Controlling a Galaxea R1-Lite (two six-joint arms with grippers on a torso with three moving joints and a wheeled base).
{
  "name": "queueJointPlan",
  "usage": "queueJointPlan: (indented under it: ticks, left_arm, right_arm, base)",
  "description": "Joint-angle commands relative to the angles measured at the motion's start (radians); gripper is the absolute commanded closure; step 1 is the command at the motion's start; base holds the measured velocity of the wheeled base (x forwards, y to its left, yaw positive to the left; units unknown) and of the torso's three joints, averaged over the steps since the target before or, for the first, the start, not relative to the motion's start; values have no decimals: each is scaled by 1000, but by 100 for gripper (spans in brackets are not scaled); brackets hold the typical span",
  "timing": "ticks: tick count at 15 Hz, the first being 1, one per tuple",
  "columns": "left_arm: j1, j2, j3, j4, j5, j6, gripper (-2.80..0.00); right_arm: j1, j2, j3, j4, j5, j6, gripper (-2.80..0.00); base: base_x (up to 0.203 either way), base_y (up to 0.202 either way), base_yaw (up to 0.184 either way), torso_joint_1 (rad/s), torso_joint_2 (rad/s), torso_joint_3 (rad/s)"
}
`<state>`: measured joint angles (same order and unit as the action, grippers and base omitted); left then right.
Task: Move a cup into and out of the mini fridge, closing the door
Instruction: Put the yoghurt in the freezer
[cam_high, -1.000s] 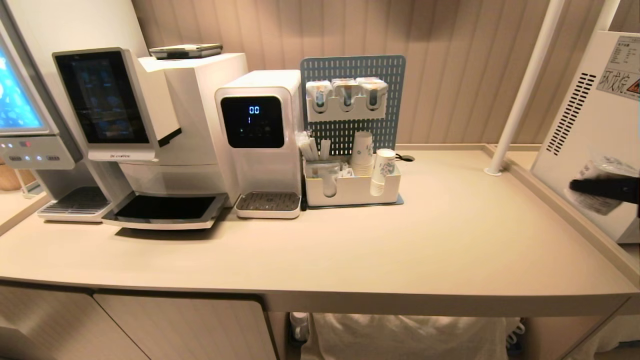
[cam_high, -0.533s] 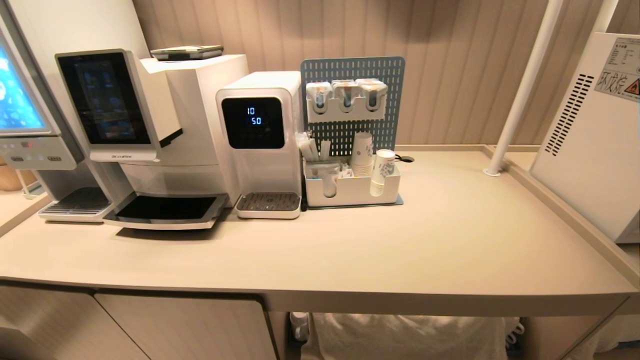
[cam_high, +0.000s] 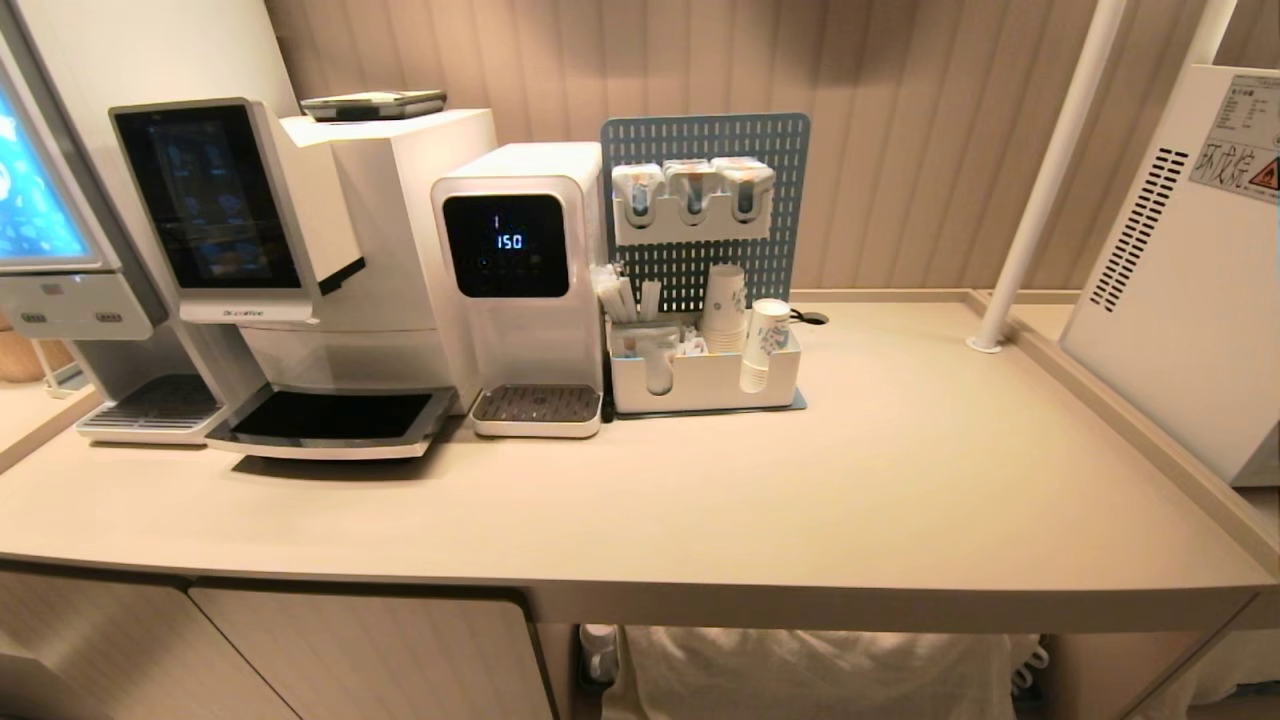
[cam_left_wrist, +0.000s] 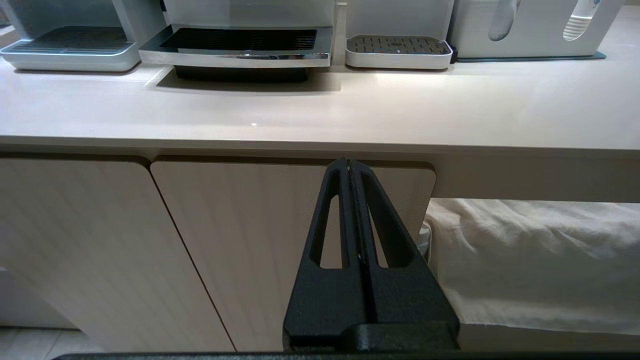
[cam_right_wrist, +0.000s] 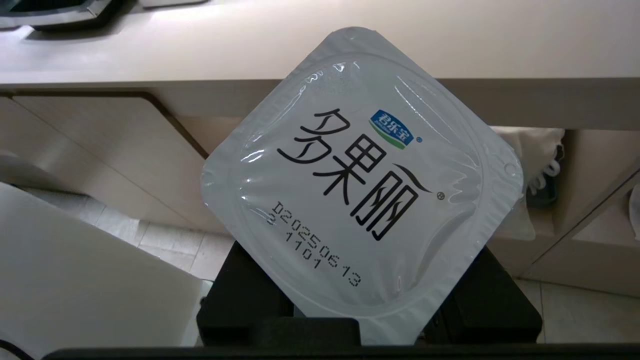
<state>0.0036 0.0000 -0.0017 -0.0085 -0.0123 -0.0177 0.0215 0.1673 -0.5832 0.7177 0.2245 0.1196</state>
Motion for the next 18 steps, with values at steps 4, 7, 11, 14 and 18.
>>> queueJointPlan:
  ticks: [4,7,11,14,18]
  left_arm:
    - [-1,0,0,-1,0,-1,0]
    - [-1,0,0,-1,0,-1,0]
    - [-1,0,0,-1,0,-1,0]
    - [-1,2,0,-1,0,-2,0]
    - [-1,0,0,-1,0,-1,0]
  right_arm:
    - [-8,-167,304,-403,-196,41,0]
    - [-9,-166,566,-743,-262,-72,0]
    - [-9,-164,550,-631,-213,-179,0]
    - [-9,-165,551,-632,-211,-182,0]
    - [-9,-164,551,-632,-211,-182,0]
  base:
    - [0,0,0,0,0,0]
    - [0,0,0,0,0,0]
    - [0,0,0,0,0,0]
    - [0,0,0,0,0,0]
    - [0,0,0,0,0,0]
